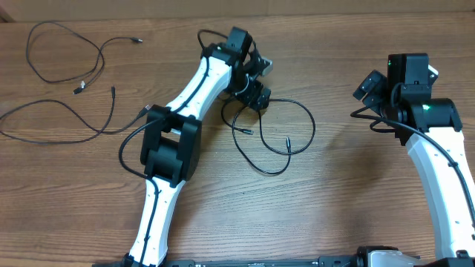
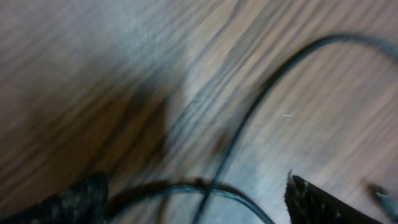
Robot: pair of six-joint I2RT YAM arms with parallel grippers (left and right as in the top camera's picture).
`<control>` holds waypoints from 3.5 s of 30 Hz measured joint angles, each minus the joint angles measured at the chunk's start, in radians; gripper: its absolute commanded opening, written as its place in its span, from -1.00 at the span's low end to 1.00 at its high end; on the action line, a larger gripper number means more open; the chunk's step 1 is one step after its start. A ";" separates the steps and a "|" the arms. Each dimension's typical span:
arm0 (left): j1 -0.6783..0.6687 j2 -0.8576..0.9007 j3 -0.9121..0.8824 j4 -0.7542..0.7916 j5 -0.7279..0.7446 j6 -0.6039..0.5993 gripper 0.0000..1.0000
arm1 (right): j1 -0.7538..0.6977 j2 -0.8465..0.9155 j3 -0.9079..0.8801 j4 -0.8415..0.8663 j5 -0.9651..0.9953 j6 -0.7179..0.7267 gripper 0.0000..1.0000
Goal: Untangle cables
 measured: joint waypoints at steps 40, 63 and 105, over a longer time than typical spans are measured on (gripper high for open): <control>-0.103 -0.039 0.064 -0.072 -0.326 -0.099 -0.92 | 0.000 0.000 0.000 -0.001 0.000 0.000 1.00; 0.100 -0.925 0.245 -0.088 -0.164 -0.660 -0.91 | 0.000 0.000 0.000 0.000 0.000 0.000 1.00; 1.171 -0.924 -0.405 -0.372 -0.918 -1.606 -0.91 | 0.000 0.000 0.000 -0.001 0.000 0.000 1.00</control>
